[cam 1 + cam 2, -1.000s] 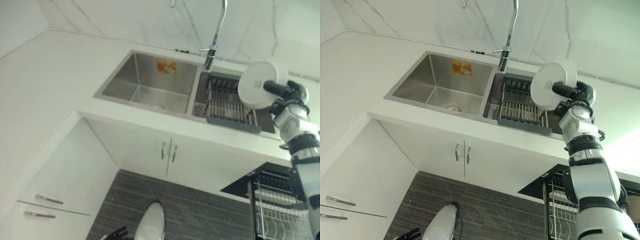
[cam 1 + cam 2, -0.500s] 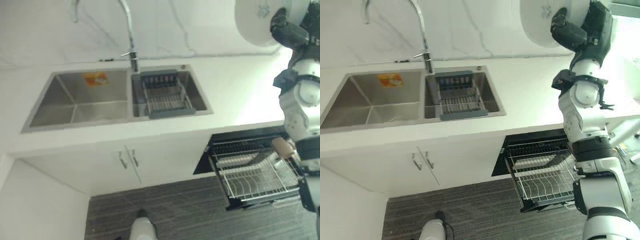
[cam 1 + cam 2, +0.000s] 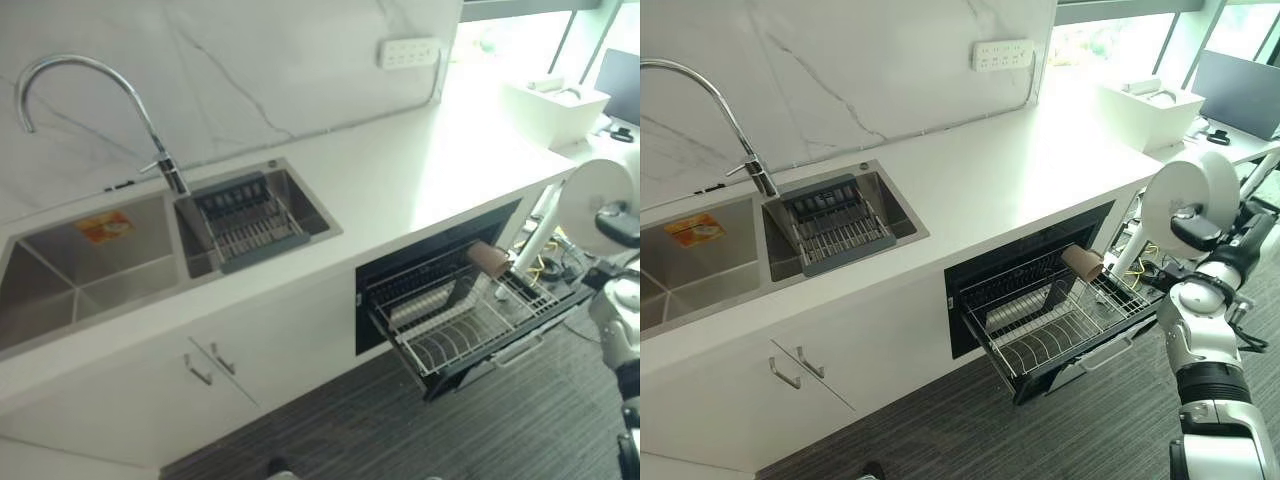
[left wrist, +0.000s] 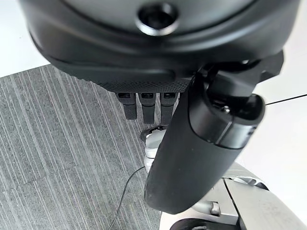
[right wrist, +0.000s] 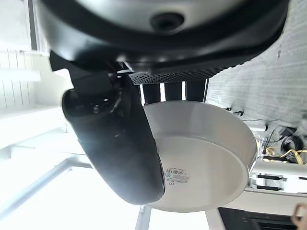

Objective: Place the dishes in the dishwasher.

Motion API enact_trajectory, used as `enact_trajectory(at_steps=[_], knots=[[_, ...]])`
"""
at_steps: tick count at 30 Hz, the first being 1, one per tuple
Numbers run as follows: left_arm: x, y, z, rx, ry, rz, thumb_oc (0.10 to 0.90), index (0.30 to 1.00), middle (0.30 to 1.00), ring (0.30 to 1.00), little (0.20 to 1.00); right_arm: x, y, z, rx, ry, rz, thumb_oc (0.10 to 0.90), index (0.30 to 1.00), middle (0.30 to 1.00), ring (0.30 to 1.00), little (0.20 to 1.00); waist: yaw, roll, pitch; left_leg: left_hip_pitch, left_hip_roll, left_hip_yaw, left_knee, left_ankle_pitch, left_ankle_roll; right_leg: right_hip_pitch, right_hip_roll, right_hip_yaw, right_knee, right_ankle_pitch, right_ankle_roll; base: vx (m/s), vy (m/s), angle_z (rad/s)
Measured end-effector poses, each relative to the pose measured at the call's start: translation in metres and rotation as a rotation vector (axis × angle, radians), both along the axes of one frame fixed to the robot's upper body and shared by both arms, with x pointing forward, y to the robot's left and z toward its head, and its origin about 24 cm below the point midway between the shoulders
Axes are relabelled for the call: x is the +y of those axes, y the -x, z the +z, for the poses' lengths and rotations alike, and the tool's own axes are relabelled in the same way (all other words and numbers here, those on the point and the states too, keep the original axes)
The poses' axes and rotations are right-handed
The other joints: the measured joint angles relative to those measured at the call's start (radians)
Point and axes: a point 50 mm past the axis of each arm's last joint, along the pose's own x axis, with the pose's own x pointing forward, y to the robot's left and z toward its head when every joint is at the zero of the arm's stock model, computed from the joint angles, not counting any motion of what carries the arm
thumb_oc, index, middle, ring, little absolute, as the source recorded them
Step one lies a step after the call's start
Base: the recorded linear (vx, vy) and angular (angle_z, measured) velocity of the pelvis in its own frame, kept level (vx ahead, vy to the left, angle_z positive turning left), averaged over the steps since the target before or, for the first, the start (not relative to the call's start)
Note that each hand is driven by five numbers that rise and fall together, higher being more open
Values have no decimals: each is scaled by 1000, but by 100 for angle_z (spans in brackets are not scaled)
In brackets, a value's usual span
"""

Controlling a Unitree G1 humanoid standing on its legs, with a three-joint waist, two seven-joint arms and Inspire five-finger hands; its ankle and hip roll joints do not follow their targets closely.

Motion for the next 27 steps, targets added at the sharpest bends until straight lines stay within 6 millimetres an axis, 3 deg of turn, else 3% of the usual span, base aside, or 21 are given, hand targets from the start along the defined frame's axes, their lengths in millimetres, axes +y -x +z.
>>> enact_trajectory(at_steps=[2, 5, 8, 16, 22, 27], knots=[[1, 1, 1, -7, -2, 8, 800, 900, 900, 900, 900, 4, 11, -19, 141, 126, 41, 400, 300, 300, 300, 300, 13, -4, -1, 1, 4, 7, -4, 5, 3, -5, 1, -3, 1, 3, -2, -30, 1, -9], [2, 2, 1, -4, -6, 6, 800, 900, 900, 900, 900, 15, 11, -41, 334, 255, 131, 400, 300, 300, 300, 300, 11, -6, -1, 2, 6, 19, -6, 7, 5, -14, 1, -4, 2, 17, -6, -20, -8, -9], [2, -2, 2, -11, -7, -9, 800, 900, 900, 900, 900, 40, 5, -60, 522, 501, 306, 400, 300, 300, 300, 300, 18, -7, -1, 6, 6, 22, -10, 16, 11, -12, 1, -5, 1, 20, -4, -23, -5, -2], [4, -9, 5, -37, -1, -24, 800, 900, 900, 900, 900, 44, -1, -69, 626, 637, 364, 400, 300, 300, 300, 300, 72, -16, 0, 0, 2, 11, -11, 12, 5, 0, -4, -22, -5, 19, -6, 4, 23, 5], [4, -9, 5, -37, 9, -26, 800, 900, 900, 900, 900, 49, -5, -74, 680, 726, 404, 400, 300, 300, 300, 300, 77, -18, 0, -2, -10, 2, -11, 10, 8, 6, -14, -28, -7, 21, 3, 16, 6, 4], [3, -13, 5, -49, 8, -33, 800, 900, 900, 900, 900, 41, -3, -87, 785, 769, 386, 400, 300, 300, 300, 300, 106, -17, 0, -16, -14, -22, -9, 9, 7, 23, -16, -57, -13, 13, 0, 50, 1, 14]])
